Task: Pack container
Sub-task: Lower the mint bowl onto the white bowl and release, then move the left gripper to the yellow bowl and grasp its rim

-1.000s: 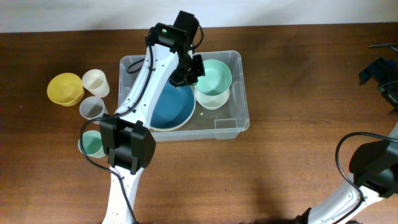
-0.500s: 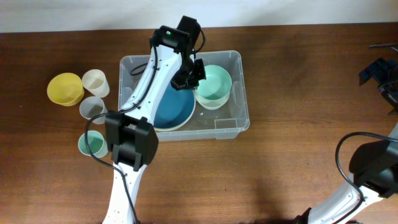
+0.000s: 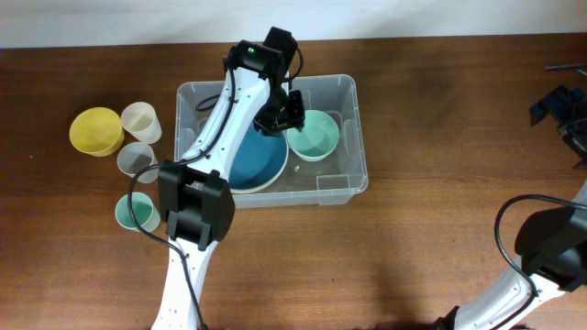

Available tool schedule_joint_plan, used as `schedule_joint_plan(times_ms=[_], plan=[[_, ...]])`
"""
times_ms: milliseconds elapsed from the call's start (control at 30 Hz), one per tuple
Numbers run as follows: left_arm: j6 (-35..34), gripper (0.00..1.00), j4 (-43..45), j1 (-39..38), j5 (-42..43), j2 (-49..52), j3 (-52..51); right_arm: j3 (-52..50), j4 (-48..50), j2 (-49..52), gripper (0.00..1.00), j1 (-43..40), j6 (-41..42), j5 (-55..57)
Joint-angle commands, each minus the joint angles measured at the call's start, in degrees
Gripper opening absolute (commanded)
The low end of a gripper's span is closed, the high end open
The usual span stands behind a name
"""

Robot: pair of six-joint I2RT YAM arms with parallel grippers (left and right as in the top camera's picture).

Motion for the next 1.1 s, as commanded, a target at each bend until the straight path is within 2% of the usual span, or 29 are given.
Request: schedule_joint_plan(times_ms=[0,133,267,367,433,533,733,833,933,1067], plan=[[4.2,0.61,1.5,0.0,1.1,0.1,0.3,0.0,-0.1,0.0,0.99,-0.2,-0.2,-0.1],[6.4,0.67,0.7,1.6,1.0,0.1,5.4,0.0,-0.1,0.0,0.99,-0.2,-0.2,-0.1],[7.2,0.74,-4.9,5.2,-3.0,0.0,17.7,0.0,-0.1,0.0,0.99,-0.2,-0.2,-0.1],[7.1,0.86,-11.8,9.8,-8.9,0.0,29.2,0.0,-0.1,0.0,0.99,-0.2,-0.2,-0.1],[7.0,0.99,-15.5,13.4,-10.9,0.0,36.0,0.0,-0.1,0.0,0.99,-0.2,-0.2,-0.1],[6.0,0.99,-15.7,20.7,-10.1,-0.7,42.3,0.0,-0.1,0.0,0.99,-0.2,-0.2,-0.1],[0.6,0.99,-15.7,35.6,-10.2,-2.2,41.3,0.0,-0.1,0.0,0.99,-0.2,-0.2,-0.1],[-3.5,0.99,-15.8,42.7,-10.3,-2.2,37.4,0.0,-0.1,0.0,0.99,-0.2,-0.2,-0.1],[-5.6,0.99,-15.7,47.6,-10.1,-2.2,32.5,0.0,-0.1,0.0,0.99,-0.2,-0.2,-0.1],[-5.1,0.99,-15.6,51.1,-10.6,-2.2,24.2,0.0,-0.1,0.0,0.99,-0.2,-0.2,-0.1]])
